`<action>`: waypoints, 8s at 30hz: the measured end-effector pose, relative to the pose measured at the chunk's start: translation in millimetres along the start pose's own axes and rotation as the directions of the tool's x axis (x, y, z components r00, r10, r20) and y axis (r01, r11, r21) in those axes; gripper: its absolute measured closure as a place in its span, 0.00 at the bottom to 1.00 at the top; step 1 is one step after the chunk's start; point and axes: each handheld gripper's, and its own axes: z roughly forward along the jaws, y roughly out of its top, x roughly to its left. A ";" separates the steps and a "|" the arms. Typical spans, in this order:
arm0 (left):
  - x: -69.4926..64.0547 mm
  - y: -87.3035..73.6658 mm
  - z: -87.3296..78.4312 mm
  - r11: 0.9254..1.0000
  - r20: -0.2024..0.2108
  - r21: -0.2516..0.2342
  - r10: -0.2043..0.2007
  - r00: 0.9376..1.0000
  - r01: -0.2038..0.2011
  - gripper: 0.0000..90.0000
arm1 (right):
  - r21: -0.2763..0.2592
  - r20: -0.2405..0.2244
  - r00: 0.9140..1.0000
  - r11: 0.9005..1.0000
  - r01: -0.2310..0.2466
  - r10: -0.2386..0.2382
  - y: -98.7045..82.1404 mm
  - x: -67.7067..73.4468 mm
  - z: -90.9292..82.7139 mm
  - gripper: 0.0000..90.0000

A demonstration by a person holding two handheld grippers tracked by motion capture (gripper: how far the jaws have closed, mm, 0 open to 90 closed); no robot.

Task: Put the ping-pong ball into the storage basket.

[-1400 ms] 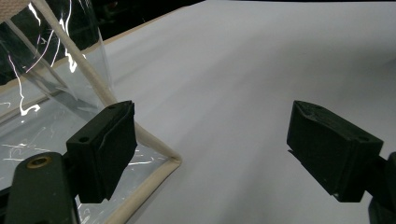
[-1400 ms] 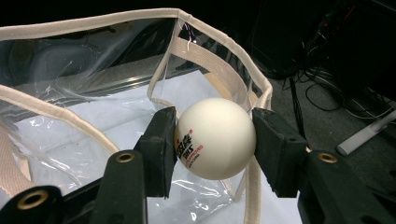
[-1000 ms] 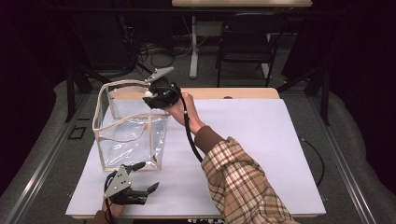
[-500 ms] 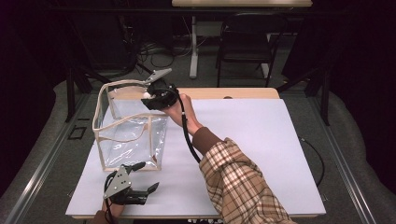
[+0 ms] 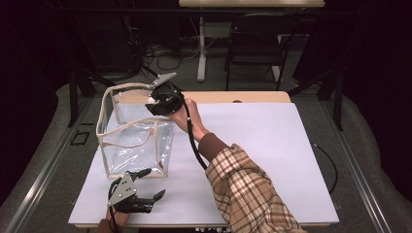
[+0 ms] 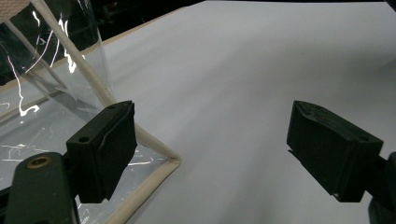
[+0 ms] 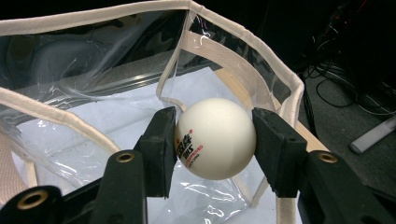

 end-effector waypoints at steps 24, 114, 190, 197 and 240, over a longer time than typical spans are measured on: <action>0.1 0.0 -0.1 1.000 0.000 0.000 0.001 1.000 -0.001 0.18 | 0.013 -0.019 1.000 1.000 -0.018 0.018 -2.1 3.6 8.7 0.57; -0.5 -0.2 -0.4 1.000 -0.001 0.010 -0.002 1.000 0.002 0.18 | 0.080 -0.109 0.991 0.995 -0.063 0.071 -62.5 -16.4 -66.0 0.04; -1.2 -1.1 -1.6 1.000 -0.010 0.015 -0.004 1.000 0.004 0.18 | 0.097 0.062 0.985 0.981 -0.166 0.160 -244.6 -8.7 -184.5 0.03; -1.2 -1.2 -1.6 1.000 -0.010 0.016 -0.005 1.000 0.005 0.18 | 0.094 0.077 0.985 0.983 -0.160 0.153 -254.7 -5.5 -192.1 0.03; -1.0 -2.0 -1.8 1.000 -0.014 0.022 -0.004 1.000 0.004 0.18 | -0.011 0.146 0.982 0.992 -0.122 0.123 -319.7 13.8 -244.7 0.01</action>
